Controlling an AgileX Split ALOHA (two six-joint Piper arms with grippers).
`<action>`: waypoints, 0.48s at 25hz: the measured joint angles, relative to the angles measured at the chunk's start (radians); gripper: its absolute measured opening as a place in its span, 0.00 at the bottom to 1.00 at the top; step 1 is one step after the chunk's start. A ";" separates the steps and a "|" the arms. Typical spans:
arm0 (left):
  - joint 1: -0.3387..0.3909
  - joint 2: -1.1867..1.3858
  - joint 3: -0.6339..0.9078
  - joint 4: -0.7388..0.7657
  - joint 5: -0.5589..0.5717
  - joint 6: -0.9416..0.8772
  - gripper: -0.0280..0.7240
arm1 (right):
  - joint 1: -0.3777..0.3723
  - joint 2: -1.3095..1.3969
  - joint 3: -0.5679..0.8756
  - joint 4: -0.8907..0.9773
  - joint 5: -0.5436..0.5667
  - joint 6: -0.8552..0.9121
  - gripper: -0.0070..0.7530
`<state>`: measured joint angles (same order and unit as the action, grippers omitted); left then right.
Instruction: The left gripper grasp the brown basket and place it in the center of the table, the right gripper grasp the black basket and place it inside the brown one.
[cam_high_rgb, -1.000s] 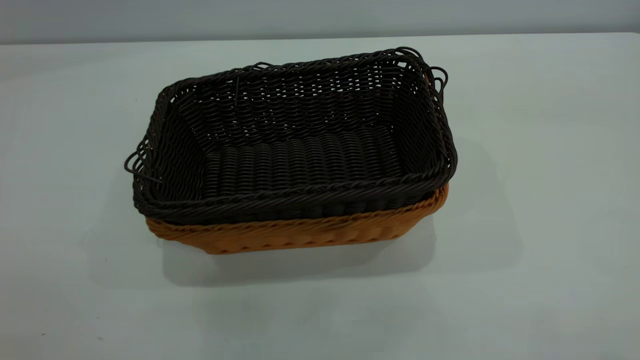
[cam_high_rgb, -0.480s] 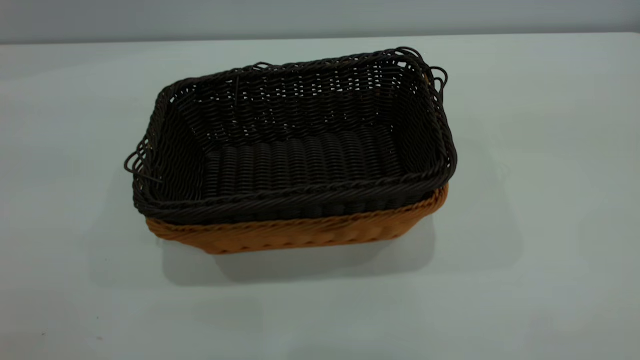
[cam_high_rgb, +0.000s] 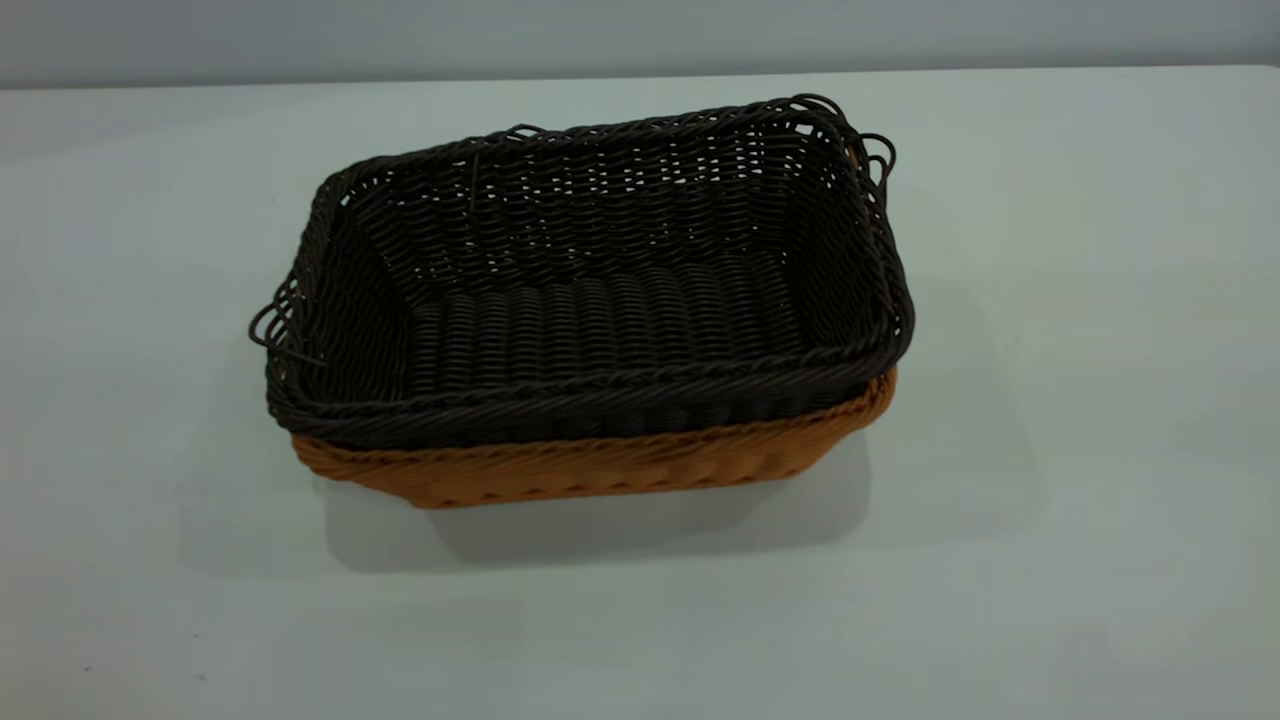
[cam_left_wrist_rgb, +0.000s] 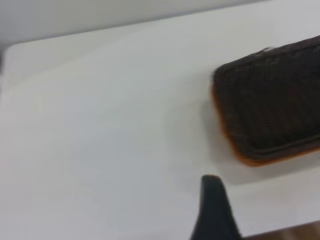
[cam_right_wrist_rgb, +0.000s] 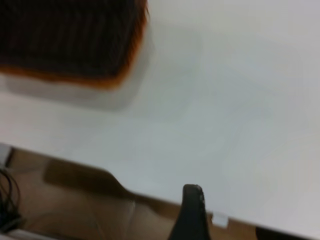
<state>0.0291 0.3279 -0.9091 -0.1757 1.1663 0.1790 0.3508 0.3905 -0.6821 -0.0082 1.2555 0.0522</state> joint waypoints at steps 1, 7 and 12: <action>0.000 -0.024 0.019 -0.024 0.000 -0.010 0.66 | 0.000 -0.015 0.039 -0.009 -0.015 0.007 0.74; 0.000 -0.152 0.199 -0.055 0.000 -0.018 0.69 | 0.000 -0.108 0.196 -0.018 -0.135 0.017 0.74; 0.000 -0.219 0.355 -0.023 -0.008 0.003 0.69 | 0.000 -0.121 0.202 -0.019 -0.149 0.017 0.74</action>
<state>0.0291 0.1091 -0.5540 -0.1987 1.1585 0.1815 0.3508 0.2700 -0.4805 -0.0271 1.1061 0.0696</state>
